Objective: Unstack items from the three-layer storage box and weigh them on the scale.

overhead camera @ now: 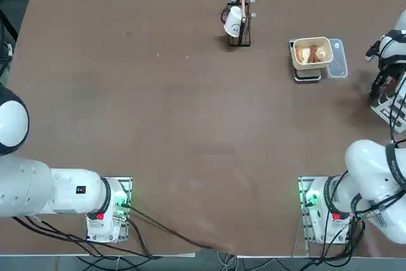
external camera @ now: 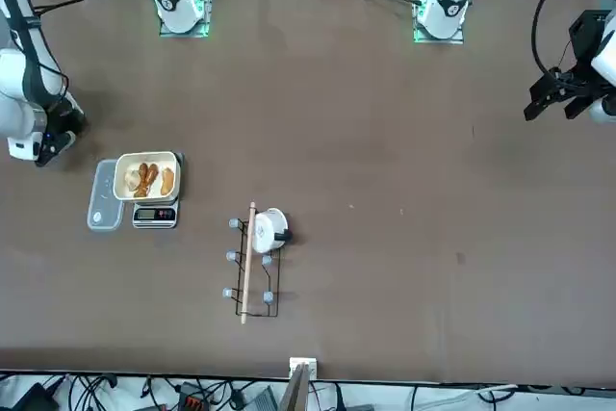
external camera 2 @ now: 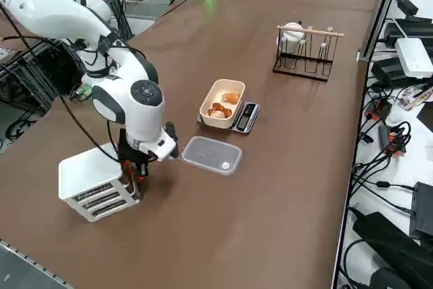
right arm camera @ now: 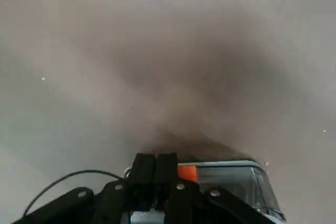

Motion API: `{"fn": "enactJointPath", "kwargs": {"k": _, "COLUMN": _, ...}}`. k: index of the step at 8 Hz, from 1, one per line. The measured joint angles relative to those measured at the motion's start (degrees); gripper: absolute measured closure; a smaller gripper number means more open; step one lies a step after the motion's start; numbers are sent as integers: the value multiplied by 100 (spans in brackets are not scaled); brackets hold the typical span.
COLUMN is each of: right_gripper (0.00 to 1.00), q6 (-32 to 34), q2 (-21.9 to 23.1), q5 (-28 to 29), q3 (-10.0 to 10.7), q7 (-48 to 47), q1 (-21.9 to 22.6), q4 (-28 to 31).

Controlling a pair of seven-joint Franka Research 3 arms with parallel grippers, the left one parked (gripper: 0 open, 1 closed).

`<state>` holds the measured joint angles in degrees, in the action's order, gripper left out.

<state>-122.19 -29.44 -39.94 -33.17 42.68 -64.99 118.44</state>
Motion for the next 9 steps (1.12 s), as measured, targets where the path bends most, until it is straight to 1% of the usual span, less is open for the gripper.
{"fn": "enactJointPath", "kwargs": {"k": 4, "right_gripper": 99, "q6": 83, "q2": 0, "q5": -33, "q3": -36, "q7": -6, "q1": -18, "q4": -1}}
{"fn": "enactJointPath", "kwargs": {"k": 5, "right_gripper": 99, "q6": 216, "q2": 6, "q5": -34, "q3": -85, "q7": -47, "q1": -19, "q4": -25}}
{"fn": "enactJointPath", "kwargs": {"k": 6, "right_gripper": 99, "q6": 432, "q2": 35, "q5": -42, "q3": -191, "q7": -198, "q1": -31, "q4": -78}}
{"fn": "enactJointPath", "kwargs": {"k": 7, "right_gripper": 99, "q6": 747, "q2": 97, "q5": -57, "q3": -383, "q7": -479, "q1": -49, "q4": -160}}
{"fn": "enactJointPath", "kwargs": {"k": 8, "right_gripper": 98, "q6": 1012, "q2": 158, "q5": -51, "q3": -653, "q7": -818, "q1": -68, "q4": -234}}
{"fn": "enactJointPath", "kwargs": {"k": 9, "right_gripper": 98, "q6": 1258, "q2": 199, "q5": 113, "q3": -959, "q7": -1173, "q1": -73, "q4": -319}}
